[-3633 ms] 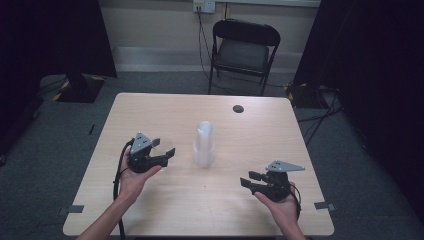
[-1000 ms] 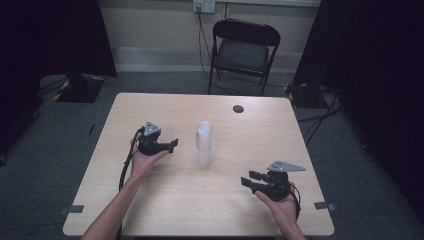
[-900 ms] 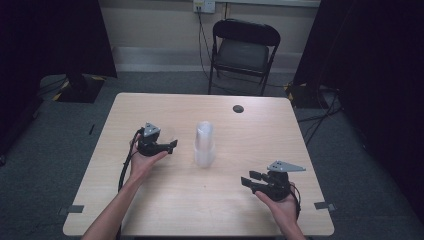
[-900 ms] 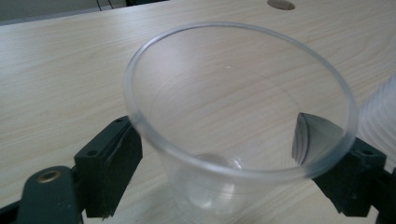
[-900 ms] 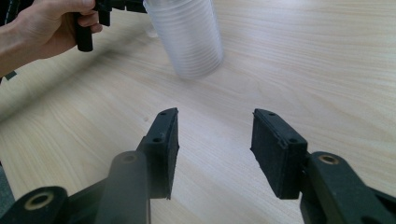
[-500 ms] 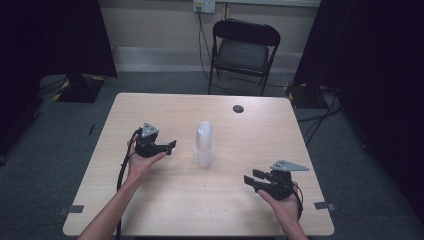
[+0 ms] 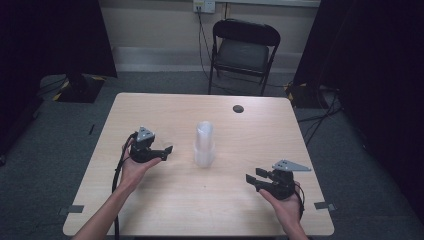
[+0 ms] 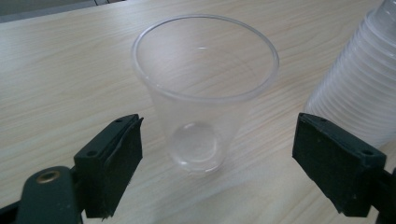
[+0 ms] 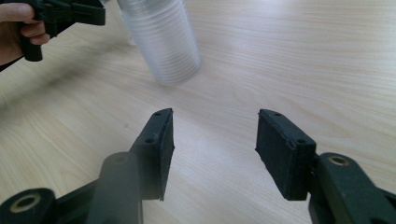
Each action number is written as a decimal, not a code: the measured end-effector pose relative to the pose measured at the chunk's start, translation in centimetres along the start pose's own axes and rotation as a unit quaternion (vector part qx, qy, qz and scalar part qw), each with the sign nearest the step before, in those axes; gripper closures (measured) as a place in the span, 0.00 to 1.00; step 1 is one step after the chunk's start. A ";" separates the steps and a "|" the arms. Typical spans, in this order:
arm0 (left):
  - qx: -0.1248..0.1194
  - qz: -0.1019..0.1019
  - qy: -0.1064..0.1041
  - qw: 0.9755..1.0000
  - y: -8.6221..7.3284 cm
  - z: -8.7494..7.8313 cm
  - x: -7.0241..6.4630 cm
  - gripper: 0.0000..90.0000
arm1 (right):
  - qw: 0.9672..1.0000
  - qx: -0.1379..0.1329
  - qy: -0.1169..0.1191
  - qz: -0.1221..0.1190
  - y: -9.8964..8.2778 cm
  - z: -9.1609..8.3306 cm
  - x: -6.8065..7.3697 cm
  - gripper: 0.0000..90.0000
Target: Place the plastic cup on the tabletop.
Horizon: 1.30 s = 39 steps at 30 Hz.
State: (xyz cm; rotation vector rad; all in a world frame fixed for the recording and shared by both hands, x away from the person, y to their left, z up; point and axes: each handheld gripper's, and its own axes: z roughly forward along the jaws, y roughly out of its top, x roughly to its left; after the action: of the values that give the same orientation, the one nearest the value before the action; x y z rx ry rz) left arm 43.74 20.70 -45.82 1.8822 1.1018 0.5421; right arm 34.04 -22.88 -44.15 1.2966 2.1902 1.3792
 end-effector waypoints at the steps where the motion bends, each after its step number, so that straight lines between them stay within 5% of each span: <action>1: 0.002 0.004 0.000 1.000 0.0 -0.3 0.1 0.18 | 1.000 0.001 -0.001 0.002 0.0 0.0 0.0 0.51; 6: 0.009 0.005 -0.001 1.000 -0.5 -1.4 0.1 0.18 | 1.000 0.004 -0.003 0.007 0.0 0.0 -0.3 0.50; 10: 0.002 -0.024 -0.017 1.000 -0.9 -2.6 0.4 0.18 | 1.000 0.007 -0.006 0.008 -0.1 0.0 -0.3 0.48; 16: 0.019 -0.006 -0.011 1.000 -1.6 -4.4 -0.3 0.18 | 1.000 0.007 -0.014 0.012 -0.2 -0.1 -0.7 0.47; 24: 0.039 -0.013 -0.009 0.999 -2.6 -6.2 -0.3 0.22 | 1.000 0.009 -0.019 0.014 -0.1 0.2 -0.7 0.47; 38: 0.021 0.000 -0.001 1.000 -4.8 -9.6 -2.8 0.22 | 0.999 0.011 -0.027 0.015 -0.3 0.2 -1.0 0.47; 39: 0.023 0.011 -0.015 1.000 -4.9 -9.4 -2.8 0.22 | 1.000 0.011 -0.026 0.013 -0.3 0.2 -1.0 0.47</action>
State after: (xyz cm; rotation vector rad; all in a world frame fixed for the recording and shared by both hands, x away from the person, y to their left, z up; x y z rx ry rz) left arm 33.24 23.79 -44.75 1.9371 1.0838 0.5032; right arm 34.58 -23.57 -44.78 1.3588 2.1682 1.3194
